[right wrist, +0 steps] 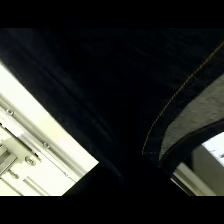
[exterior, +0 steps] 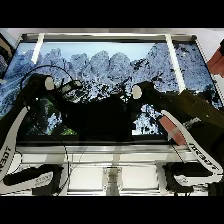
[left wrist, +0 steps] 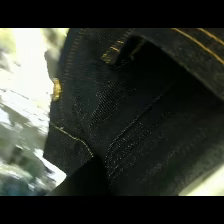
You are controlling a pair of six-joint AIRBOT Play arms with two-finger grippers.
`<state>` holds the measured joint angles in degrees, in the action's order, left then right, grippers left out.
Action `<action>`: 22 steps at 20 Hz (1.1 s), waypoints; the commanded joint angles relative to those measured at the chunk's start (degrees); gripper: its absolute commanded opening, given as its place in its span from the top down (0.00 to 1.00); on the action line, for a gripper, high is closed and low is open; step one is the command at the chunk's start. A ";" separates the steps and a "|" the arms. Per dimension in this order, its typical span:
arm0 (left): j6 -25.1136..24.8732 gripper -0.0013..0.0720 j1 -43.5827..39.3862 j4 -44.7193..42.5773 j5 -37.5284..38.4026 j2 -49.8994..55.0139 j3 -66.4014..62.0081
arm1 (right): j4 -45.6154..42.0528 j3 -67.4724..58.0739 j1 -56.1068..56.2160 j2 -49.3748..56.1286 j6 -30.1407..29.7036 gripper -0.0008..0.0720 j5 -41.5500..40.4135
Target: Fold the clothes and pants, and hang the long-sleeved shirts on hangers.
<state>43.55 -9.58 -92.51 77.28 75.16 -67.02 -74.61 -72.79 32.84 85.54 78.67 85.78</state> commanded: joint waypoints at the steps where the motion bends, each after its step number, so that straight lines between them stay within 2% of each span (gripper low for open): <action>1: -3.80 0.73 -0.07 6.32 8.92 -0.07 0.92 | 4.33 2.14 0.48 -0.04 -0.42 0.92 -2.64; 2: -3.80 0.71 -0.07 7.87 11.41 -0.17 0.92 | 5.33 2.14 0.46 -0.04 -1.16 0.84 -2.56; 3: -3.78 0.64 -0.07 9.03 14.12 -0.17 0.90 | 6.32 2.12 0.46 -0.04 -1.68 0.78 -2.08; 5: -3.72 0.63 -0.07 10.49 18.14 -0.22 0.92 | 7.69 2.08 0.46 -0.07 -2.38 0.65 -0.20; 8: -3.17 0.63 -0.04 12.50 18.58 -0.81 0.90 | 11.89 2.08 0.39 -0.07 -4.90 0.61 4.52; 10: -1.33 0.63 0.04 12.44 18.58 -0.90 0.90 | 12.90 1.95 0.35 -0.17 -5.38 0.44 7.10; 13: 2.89 0.63 1.53 12.46 18.51 -0.96 0.90 | 12.15 -1.60 -1.90 -0.70 -6.38 0.43 8.61; 14: 5.05 0.57 2.71 12.46 18.10 -1.16 0.90 | 11.26 -3.15 -3.61 -1.33 -6.36 0.43 7.93; 15: 7.58 0.57 4.35 12.50 17.20 -1.46 0.90 | 10.45 -4.35 -5.92 -2.27 -6.34 0.30 6.60; 16: 10.12 0.56 6.10 12.61 16.13 -1.79 0.90 | 9.84 -4.57 -8.72 -3.41 -6.32 0.11 4.50; 19: 16.50 0.56 12.87 15.43 12.57 -2.21 0.92 | 9.46 -3.80 -17.42 -4.13 -6.21 0.05 0.09; 21: 18.97 0.55 17.55 19.85 10.32 -2.19 0.94 | 10.62 -0.68 -21.97 -3.41 -6.14 0.05 -3.69; 22: 19.76 0.47 19.30 22.18 9.81 -2.19 0.94 | 12.31 1.44 -23.87 -2.29 -6.23 0.04 -4.85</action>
<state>58.43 4.45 -75.94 90.04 73.12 -66.08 -64.34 -74.28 14.96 82.39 72.51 85.78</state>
